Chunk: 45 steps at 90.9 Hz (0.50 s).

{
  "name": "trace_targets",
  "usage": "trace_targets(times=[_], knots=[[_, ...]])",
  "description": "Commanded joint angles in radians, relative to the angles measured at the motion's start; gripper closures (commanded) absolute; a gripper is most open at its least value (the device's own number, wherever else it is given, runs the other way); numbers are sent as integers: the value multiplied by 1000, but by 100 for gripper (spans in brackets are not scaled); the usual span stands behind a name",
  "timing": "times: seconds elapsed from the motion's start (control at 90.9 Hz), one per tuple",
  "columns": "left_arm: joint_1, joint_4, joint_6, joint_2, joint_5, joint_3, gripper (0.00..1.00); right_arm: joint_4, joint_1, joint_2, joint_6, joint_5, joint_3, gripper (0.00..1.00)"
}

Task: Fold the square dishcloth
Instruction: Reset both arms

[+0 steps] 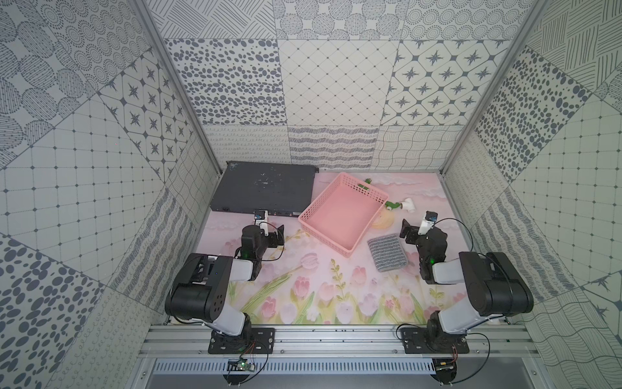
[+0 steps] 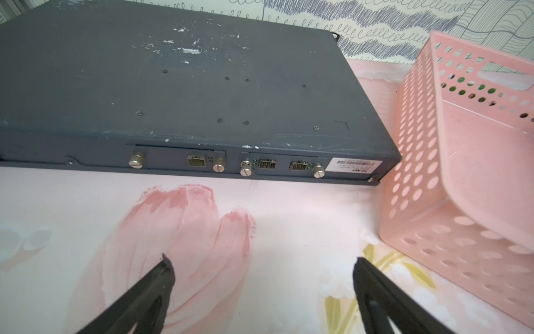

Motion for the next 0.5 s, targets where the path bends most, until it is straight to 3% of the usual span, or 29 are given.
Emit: trace_targets(times=[0.0,0.484], knots=[[10,-4,-13,5,26,10,1,-56,1,-2,-52,-104,60,3],[10,-4,-13,5,26,8,1,-70,2,-1,-64,-119,65,3]])
